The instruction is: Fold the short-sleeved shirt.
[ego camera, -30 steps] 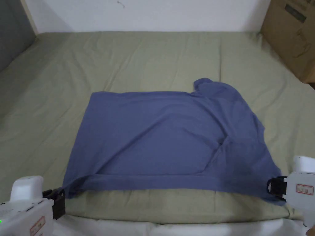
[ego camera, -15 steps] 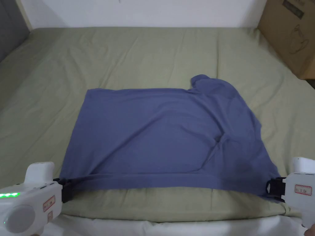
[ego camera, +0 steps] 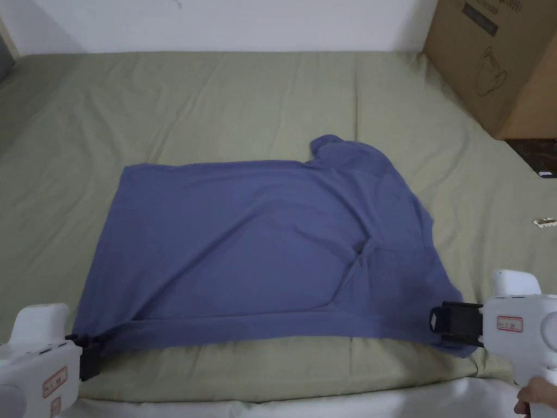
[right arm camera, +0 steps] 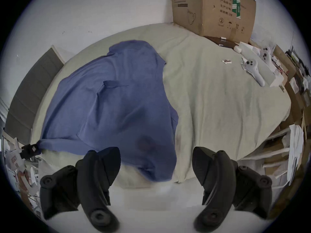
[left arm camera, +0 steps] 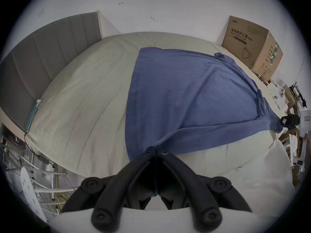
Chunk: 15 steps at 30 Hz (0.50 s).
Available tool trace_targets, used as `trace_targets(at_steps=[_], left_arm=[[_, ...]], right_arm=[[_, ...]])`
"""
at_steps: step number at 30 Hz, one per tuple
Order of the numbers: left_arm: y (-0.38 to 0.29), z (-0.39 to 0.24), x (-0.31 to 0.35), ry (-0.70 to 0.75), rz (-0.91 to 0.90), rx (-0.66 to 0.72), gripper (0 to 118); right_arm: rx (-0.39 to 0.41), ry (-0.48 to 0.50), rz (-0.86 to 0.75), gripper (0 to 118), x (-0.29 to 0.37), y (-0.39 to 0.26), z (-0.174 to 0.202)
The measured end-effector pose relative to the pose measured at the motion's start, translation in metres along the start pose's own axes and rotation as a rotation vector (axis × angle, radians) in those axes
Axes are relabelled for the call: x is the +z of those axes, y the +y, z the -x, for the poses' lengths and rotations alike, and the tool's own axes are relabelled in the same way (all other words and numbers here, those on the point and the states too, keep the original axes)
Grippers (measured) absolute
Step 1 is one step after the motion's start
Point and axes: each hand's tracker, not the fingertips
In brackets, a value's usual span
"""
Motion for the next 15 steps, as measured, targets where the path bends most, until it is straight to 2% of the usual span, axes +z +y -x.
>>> trace_targets(at_steps=[1, 2, 3, 7, 11, 15], left_arm=[[0.000, 0.000, -0.001, -0.002, 0.003, 0.001, 1], [0.000, -0.001, -0.001, -0.002, 0.006, 0.001, 1], [0.000, -0.001, 0.000, 0.003, 0.007, -0.001, 1], [0.002, 0.000, 0.008, 0.007, -0.001, 0.006, 1], [0.011, 0.003, 0.017, 0.021, -0.013, 0.000, 1], [0.033, 0.007, 0.024, 0.007, -0.042, 0.011, 1]], right_arm=[[-0.019, 0.009, 0.024, 61, -0.008, 0.002, -0.003], [-0.063, 0.014, 0.047, 10, -0.012, 0.001, -0.004], [-0.055, 0.027, 0.061, 3, -0.014, -0.001, -0.004], [0.034, -0.012, 0.026, 3, -0.002, -0.004, 0.010], [-0.078, 0.060, -0.001, 3, 0.015, 0.009, 0.004], [-0.041, 0.061, -0.046, 3, 0.030, 0.032, 0.005]])
